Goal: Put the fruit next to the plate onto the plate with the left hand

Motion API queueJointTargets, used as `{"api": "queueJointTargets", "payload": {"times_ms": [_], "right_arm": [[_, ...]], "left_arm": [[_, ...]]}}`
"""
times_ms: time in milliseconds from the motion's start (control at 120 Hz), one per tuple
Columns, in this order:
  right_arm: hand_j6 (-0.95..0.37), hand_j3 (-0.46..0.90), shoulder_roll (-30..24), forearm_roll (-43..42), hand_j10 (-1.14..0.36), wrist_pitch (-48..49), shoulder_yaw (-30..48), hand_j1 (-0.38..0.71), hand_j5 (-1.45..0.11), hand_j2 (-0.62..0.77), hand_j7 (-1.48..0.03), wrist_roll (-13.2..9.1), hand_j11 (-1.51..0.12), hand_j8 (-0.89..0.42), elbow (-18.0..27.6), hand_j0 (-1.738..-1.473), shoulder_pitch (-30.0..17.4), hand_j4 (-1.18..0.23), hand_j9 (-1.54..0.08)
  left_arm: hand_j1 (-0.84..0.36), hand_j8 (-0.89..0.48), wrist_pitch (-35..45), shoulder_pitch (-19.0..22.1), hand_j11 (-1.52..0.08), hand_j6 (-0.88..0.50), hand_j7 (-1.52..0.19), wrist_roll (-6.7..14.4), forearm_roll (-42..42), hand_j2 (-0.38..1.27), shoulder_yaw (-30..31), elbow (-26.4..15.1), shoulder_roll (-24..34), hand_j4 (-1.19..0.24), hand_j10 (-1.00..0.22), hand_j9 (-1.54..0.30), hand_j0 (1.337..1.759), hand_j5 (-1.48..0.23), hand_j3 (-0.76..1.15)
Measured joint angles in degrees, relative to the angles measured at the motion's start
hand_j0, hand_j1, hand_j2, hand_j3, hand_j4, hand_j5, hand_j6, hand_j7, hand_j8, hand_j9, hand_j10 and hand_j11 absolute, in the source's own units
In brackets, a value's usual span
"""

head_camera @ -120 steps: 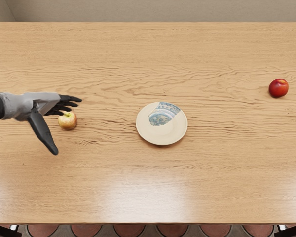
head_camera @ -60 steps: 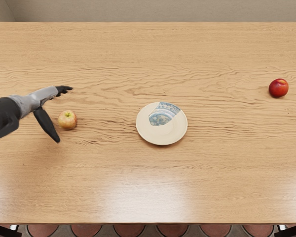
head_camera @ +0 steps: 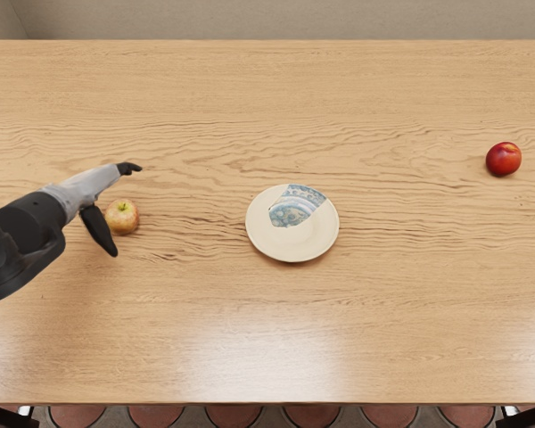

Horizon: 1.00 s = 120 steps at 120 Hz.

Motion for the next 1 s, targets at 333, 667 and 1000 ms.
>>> {"api": "queueJointTargets", "payload": {"times_ms": [333, 667, 1000], "right_arm": [[0.00, 0.00, 0.0, 0.0, 0.00, -0.1, 0.0, -0.35, 0.00, 0.00, 0.00, 0.0, 0.00, 0.00, 0.0, -1.658, 0.3, 0.00, 0.00], [0.00, 0.00, 0.0, 0.0, 0.00, -0.1, 0.0, -0.35, 0.00, 0.00, 0.00, 0.0, 0.00, 0.00, 0.0, -1.658, 0.4, 0.00, 0.00], [0.00, 0.00, 0.0, 0.0, 0.00, -0.1, 0.0, -0.35, 0.00, 0.00, 0.00, 0.0, 0.00, 0.00, 0.0, -1.658, 0.5, 0.00, 0.00]], "left_arm": [[0.08, -0.24, 0.9, 0.1, -0.30, -0.24, -0.30, 0.0, 0.4, 0.05, 0.2, 4.9, -3.0, -0.23, -0.23, -0.30, 1.658, -0.30, 0.00], [-0.03, -0.32, 1.9, 0.1, -0.41, -0.32, -0.41, 0.0, 0.4, 0.07, 0.6, 5.9, -4.0, -0.32, -0.32, -0.41, 1.658, -0.41, 0.00], [-0.09, -0.37, 2.2, 0.1, -0.48, -0.37, -0.48, 0.0, 0.5, 0.08, 1.1, 8.0, -6.3, -0.37, -0.37, -0.48, 1.658, -0.48, 0.00]]}}
